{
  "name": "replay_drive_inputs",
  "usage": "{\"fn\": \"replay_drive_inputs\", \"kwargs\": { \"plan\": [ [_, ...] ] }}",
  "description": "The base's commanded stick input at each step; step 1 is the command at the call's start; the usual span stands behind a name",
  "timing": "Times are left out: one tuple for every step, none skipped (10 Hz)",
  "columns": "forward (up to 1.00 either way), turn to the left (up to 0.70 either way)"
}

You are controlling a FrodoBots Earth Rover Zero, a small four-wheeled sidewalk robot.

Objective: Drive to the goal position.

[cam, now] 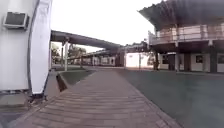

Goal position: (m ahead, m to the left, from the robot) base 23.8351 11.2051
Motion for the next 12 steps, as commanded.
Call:
{"fn": "replay_drive_inputs", "kwargs": {
  "plan": [
    [0.70, 0.00],
    [0.70, 0.00],
    [0.70, 0.00],
    [0.70, 0.00],
    [0.70, 0.00],
    [0.70, 0.00],
    [0.70, 0.00],
    [0.70, 0.00],
    [0.70, 0.00],
    [0.70, 0.00],
    [0.70, 0.00],
    [0.70, 0.00]
  ]
}}
